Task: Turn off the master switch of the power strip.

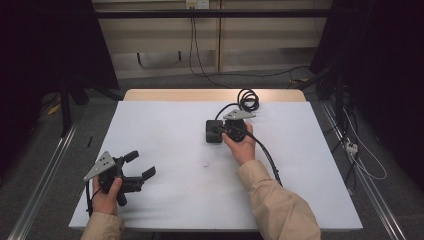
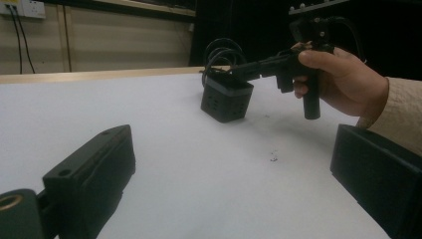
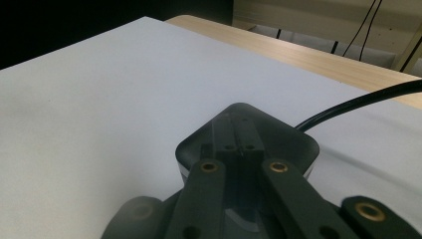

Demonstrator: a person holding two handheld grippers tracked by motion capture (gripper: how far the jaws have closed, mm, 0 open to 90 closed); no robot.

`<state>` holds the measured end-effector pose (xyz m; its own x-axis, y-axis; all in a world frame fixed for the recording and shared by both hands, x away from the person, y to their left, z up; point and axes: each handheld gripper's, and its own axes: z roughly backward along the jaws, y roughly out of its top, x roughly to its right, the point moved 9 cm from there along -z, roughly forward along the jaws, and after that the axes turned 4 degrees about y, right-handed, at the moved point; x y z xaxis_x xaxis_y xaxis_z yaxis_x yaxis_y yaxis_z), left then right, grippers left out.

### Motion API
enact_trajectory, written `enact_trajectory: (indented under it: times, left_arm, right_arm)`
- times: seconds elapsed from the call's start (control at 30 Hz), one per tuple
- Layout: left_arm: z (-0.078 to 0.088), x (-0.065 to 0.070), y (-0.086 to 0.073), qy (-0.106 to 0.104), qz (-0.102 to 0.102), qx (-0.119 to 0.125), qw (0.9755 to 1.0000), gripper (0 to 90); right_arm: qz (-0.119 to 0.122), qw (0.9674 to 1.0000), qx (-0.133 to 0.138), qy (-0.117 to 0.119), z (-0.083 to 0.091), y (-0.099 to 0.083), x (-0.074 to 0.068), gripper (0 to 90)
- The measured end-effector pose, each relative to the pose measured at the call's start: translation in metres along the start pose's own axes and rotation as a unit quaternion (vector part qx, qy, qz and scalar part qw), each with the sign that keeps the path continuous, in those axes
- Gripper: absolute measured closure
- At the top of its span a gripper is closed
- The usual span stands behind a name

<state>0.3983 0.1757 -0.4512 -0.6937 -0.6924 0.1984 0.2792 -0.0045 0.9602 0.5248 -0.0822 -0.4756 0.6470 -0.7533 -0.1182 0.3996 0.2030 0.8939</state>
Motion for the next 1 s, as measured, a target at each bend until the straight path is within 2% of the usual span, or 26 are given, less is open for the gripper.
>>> enact_trajectory:
  times: [1.0]
  left_arm:
    - [0.0005,0.0004,0.0004,0.001,-0.002,0.001,1.0000,3.5]
  right_arm:
    - [0.016,0.9998,-0.006,0.007,-0.0026,0.0007,0.0003,90.0]
